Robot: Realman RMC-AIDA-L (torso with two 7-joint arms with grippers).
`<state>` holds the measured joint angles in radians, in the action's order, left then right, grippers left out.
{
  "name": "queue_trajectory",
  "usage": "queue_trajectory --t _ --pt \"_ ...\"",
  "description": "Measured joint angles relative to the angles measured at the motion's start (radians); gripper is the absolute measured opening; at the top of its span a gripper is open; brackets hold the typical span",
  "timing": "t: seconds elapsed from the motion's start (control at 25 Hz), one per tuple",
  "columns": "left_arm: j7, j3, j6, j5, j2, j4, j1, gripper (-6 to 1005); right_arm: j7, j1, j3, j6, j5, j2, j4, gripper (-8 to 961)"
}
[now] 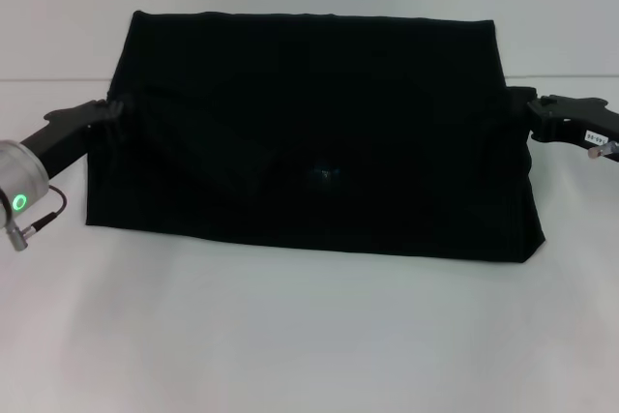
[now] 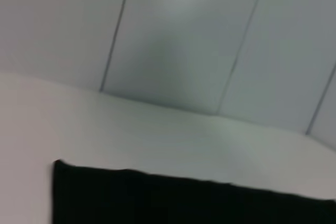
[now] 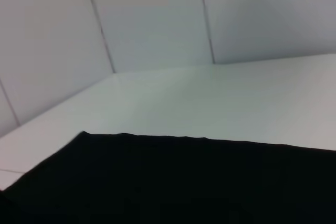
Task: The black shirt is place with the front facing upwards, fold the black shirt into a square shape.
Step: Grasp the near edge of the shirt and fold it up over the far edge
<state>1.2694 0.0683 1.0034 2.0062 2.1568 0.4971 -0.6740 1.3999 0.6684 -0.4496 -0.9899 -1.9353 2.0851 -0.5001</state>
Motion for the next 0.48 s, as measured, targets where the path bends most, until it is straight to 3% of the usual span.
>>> queue_trajectory --t 0.24,0.48 --pt "-0.062 0.0 -0.09 -0.019 0.004 -0.031 -0.034 18 -0.024 0.014 -0.001 0.101 0.043 0.001 0.041 25" --pt "-0.061 0.0 -0.162 -0.063 0.005 -0.035 -0.044 68 -0.064 0.01 0.0 0.119 0.11 0.003 0.049 25"
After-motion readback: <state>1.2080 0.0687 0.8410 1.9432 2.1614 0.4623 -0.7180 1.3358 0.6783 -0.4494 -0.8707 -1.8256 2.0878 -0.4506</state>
